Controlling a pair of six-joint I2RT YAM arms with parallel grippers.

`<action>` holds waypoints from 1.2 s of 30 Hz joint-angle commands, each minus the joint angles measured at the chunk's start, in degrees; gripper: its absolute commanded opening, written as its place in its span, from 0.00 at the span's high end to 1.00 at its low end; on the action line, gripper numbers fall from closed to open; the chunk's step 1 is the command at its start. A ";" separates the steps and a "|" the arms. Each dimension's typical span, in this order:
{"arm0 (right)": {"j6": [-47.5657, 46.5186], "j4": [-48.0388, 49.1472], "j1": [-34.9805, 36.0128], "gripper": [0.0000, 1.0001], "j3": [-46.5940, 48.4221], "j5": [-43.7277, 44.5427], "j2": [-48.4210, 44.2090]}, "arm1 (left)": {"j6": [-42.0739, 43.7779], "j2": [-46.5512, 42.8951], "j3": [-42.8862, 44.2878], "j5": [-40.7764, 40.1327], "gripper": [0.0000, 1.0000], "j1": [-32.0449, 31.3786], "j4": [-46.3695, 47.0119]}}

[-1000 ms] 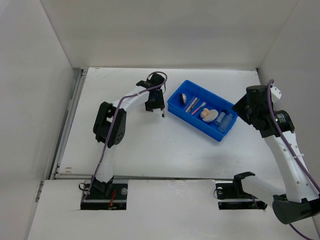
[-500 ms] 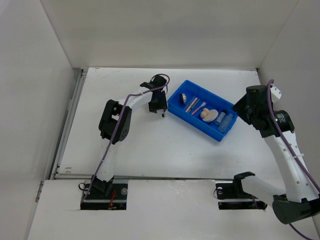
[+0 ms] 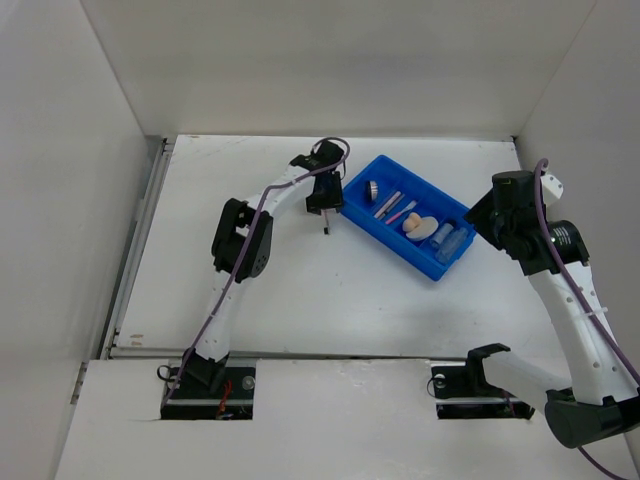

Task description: Organize the makeup

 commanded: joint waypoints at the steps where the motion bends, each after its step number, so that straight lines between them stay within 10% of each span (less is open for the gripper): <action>1: -0.33 0.08 0.26 0.44 2.45 1.30 -0.82 | 0.93 0.00 2.67 -3.59 0.53 -0.24 -4.46; 15: -0.33 0.08 0.26 0.44 2.45 0.77 -0.29 | -2.06 -0.71 -5.77 -4.39 0.60 -0.77 -2.88; 24: -0.33 0.61 0.26 0.44 2.45 0.77 -0.29 | -1.54 -3.25 -10.60 -5.79 1.00 -0.24 -2.19; 36: -0.33 1.13 0.26 0.44 1.92 0.77 -0.29 | 4.26 -13.00 -12.27 -16.08 1.00 0.29 -7.01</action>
